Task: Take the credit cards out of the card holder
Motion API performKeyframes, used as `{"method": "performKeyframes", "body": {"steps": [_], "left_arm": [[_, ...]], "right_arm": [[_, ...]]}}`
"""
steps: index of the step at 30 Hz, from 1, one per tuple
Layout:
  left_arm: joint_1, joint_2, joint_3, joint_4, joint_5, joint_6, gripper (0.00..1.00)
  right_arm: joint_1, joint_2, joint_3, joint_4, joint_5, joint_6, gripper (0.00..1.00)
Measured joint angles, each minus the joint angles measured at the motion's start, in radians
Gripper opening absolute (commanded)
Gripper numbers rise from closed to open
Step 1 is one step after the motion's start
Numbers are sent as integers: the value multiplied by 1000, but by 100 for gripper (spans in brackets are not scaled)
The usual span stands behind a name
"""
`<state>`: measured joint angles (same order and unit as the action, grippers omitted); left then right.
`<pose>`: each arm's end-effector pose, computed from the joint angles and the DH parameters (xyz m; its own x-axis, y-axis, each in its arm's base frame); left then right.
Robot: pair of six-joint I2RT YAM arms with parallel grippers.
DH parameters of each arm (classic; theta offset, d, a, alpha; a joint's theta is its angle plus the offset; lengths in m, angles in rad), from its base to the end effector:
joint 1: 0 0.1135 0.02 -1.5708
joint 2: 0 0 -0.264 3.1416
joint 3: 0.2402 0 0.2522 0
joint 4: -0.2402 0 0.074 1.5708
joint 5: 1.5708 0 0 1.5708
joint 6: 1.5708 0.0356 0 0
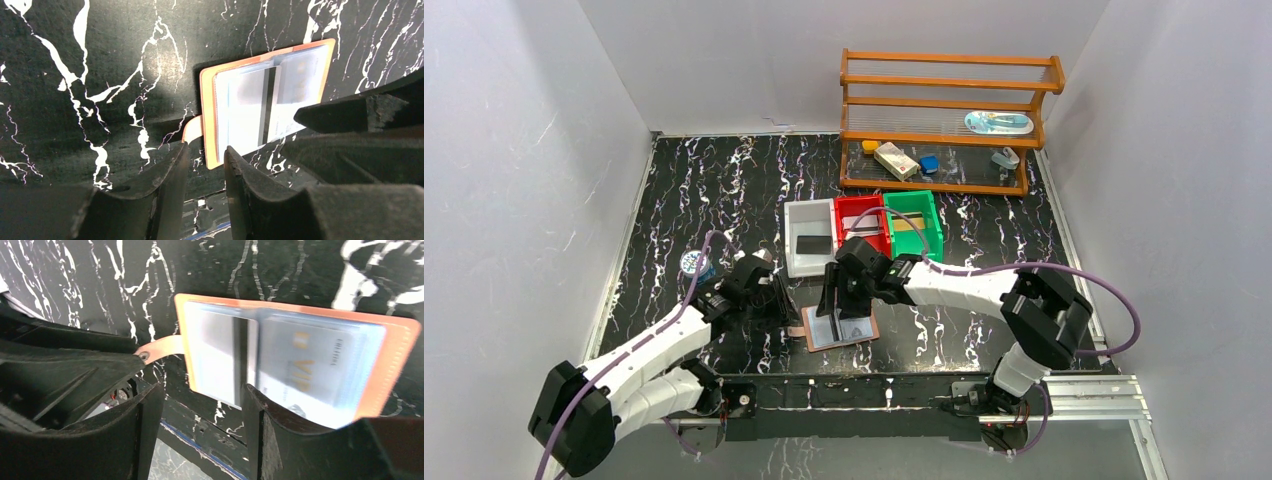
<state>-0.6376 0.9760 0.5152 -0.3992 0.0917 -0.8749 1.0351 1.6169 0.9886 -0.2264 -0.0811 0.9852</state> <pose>0.1504 -0.1155 0.1940 -0.8822 -0.2976 -0.3650 -0.0566 0.8364 -0.5452 0.1698 0.2917 0.1992 -0.9497 0.0274 -0.3119 -0.1678 0.7965 0.5808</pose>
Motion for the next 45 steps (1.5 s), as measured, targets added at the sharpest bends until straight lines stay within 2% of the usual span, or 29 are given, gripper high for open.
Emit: {"method": "performKeyframes", "body": {"steps": [5,12,20,45], "left_arm": [[1,10,5,34,39,24,37],[1,162,42,182,223,52,37],[1,281,43,246,320,49,35],[1,375,34,238,336,99,30]], "right_arm": [[-47,-41,-63,20,-8,23,65],[-93,-100,-189,142,-66,77,63],[-115,-97,-252,239,-150,115,58],[-119,16,-269,343,-233,139,46]]}}
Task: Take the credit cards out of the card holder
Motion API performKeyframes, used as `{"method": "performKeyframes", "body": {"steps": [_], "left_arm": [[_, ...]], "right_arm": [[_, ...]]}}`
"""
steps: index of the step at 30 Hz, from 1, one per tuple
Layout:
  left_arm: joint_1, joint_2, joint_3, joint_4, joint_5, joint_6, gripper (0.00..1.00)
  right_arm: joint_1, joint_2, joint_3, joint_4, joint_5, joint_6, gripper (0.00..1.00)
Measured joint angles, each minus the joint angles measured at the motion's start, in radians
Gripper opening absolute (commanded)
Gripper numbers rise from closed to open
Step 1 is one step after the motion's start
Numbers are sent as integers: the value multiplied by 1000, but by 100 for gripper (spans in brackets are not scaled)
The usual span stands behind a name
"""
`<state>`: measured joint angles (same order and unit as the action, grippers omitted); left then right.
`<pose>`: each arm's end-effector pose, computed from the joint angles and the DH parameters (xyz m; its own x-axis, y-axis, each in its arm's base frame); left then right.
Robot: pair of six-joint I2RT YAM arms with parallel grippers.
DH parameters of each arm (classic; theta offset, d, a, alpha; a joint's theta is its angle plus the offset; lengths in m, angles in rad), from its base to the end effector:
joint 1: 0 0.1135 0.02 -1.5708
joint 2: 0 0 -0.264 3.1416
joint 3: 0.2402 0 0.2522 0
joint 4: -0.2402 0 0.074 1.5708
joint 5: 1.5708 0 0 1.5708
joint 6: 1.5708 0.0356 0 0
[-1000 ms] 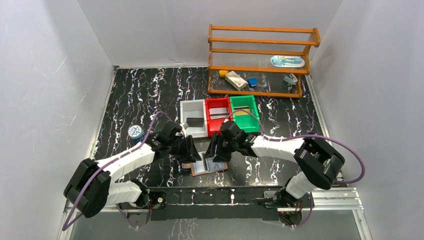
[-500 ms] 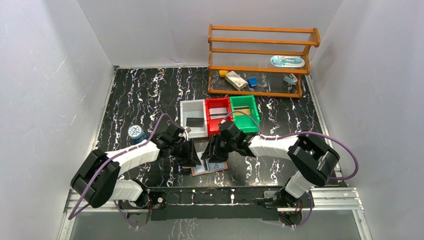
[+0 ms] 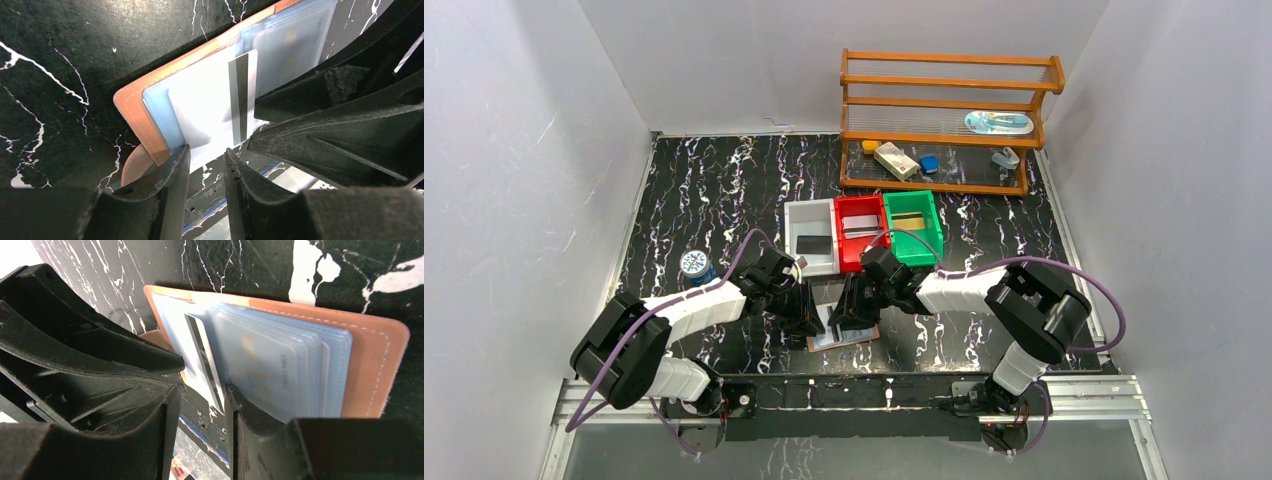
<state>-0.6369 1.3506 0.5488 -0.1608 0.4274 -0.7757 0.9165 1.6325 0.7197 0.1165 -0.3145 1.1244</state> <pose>0.1814 -0.1526 0.1495 -0.9833 -0.0652 -0.1697 0.0603 0.7635 -0.6430 0.1793 0.2519 0.1428 -0.9872 0.1224 -0.1025 0.0098 0.6873 0.7263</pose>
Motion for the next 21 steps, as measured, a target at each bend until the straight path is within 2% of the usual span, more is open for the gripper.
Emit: {"method": "performKeyframes", "body": {"steps": [13,18,21], "left_arm": [[0,0,0,0,0,7,30],[0,-3,0,-3,0,7,29],[0,-6,0,-5,-1,7,30]], "right_arm": [[-21,1,-98,159,-36,51,21],[-24,1,-109,178,-40,53,6],[-26,1,-109,180,-41,53,3]]}}
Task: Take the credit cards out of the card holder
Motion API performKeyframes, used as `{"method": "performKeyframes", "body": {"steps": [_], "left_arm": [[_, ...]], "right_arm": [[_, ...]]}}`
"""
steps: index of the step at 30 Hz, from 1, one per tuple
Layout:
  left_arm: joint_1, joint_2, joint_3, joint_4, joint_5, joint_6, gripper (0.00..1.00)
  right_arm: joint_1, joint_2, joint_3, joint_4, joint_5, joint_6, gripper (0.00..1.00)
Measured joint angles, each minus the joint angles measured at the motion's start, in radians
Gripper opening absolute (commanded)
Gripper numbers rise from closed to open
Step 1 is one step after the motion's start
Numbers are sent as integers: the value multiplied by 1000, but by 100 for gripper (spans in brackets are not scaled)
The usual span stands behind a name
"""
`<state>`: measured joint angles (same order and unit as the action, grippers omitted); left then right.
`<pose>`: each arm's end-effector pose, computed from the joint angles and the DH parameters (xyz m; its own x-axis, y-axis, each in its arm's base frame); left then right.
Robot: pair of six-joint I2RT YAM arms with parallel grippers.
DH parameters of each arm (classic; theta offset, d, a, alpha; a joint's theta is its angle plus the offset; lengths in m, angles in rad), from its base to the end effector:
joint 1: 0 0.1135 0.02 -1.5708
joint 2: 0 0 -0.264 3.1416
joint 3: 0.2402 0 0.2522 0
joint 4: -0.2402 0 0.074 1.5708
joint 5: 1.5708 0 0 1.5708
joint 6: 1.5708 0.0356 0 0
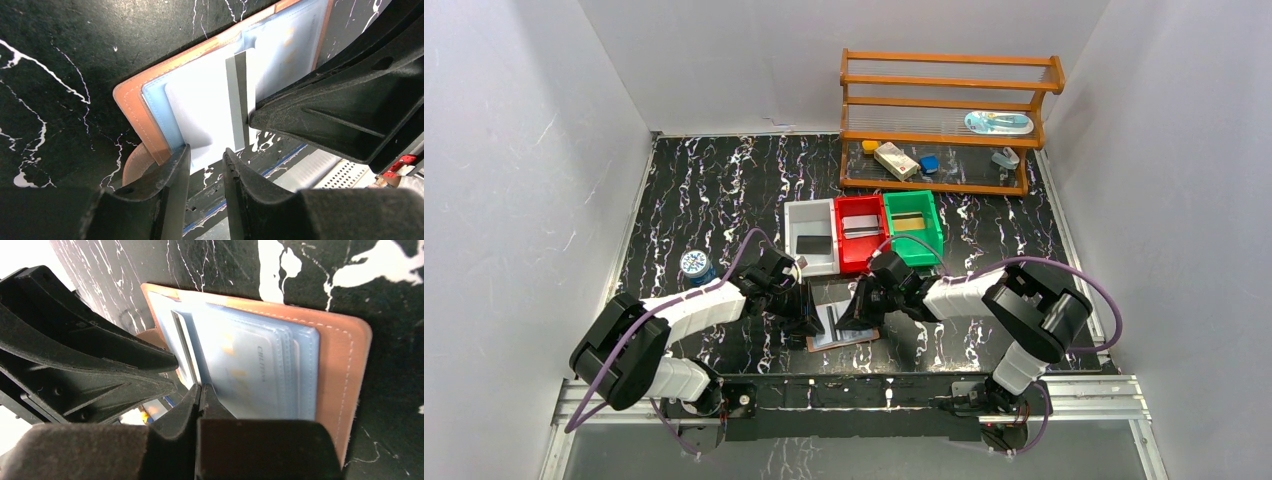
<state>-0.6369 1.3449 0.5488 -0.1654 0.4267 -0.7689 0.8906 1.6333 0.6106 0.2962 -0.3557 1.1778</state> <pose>0.1810 -0.1522 0.1504 -0.9827 -0.0604 -0.1753 0.0675 0.7638 -0.6419 0.1763 0.2376 0.1278 -0.9845 0.1599 -0.0726 0.0441 0.6253 0.7791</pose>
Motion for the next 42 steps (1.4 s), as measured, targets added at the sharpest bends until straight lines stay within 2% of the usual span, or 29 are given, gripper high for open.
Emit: {"method": "performKeyframes", "body": {"steps": [9,14,21,27,32,38,42], "left_arm": [[0,0,0,-4,0,7,29],[0,0,3,-12,5,19,29],[-2,22,22,-35,9,51,27],[-5,43,34,-48,15,58,26],[-8,47,35,-48,19,62,25],[-8,48,36,-49,19,62,25],[-8,48,36,-49,19,62,25]], "right_arm": [[-20,-58,-52,10,5,2,6],[-26,-80,-70,11,5,6,20],[-27,-50,-77,64,-11,31,34],[-30,-8,-77,146,-38,47,34],[-33,10,-78,184,-44,50,24],[-33,27,-78,201,-49,47,27],[-33,42,-77,220,-62,46,25]]}}
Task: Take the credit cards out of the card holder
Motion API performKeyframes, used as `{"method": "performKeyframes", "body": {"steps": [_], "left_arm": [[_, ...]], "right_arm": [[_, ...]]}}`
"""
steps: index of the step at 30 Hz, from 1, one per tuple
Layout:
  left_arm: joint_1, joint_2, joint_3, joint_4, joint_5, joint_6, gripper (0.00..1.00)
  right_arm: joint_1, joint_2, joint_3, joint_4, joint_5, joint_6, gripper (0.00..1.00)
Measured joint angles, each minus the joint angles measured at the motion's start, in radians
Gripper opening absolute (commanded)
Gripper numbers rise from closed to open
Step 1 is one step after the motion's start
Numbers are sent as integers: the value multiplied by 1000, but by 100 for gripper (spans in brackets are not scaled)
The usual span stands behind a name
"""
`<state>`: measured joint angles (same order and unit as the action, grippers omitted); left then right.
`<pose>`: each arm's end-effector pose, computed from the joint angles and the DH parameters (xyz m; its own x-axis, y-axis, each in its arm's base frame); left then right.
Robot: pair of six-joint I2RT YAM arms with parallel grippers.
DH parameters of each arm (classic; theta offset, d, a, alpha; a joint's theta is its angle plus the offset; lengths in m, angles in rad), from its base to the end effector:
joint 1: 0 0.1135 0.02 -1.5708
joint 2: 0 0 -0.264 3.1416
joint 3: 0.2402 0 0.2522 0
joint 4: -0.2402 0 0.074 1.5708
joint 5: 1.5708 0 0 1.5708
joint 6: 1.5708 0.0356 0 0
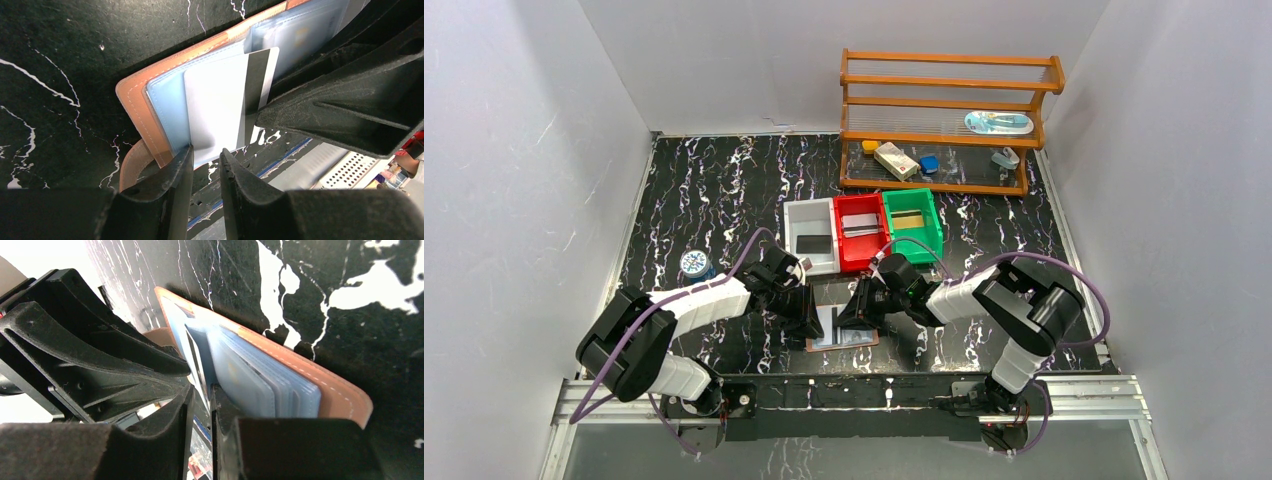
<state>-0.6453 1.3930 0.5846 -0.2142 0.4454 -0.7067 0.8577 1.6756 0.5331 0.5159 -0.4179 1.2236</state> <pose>0.1835 -0.1573 0.1470 -0.9875 0.0099 -0.1576 0.1065 0.7789 -0.6180 0.1789 0.2290 0.1157 -0.9828 0.1775 -0.0518 0.0523 0.5359 0.8427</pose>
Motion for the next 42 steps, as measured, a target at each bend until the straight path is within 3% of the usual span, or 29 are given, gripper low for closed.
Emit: {"method": "performKeyframes", "body": {"steps": [10,16,36,42], "left_arm": [[0,0,0,0,0,0,26],[-3,0,0,1,0,-1,26],[-7,-61,26,-23,-34,-12,56],[-7,-82,38,15,-31,-44,55]], "right_arm": [[0,15,2,6,-11,-16,5],[0,-55,2,-72,24,-51,4],[-66,-262,-40,-225,52,-98,5],[-66,-245,-40,-225,48,-89,6]]}}
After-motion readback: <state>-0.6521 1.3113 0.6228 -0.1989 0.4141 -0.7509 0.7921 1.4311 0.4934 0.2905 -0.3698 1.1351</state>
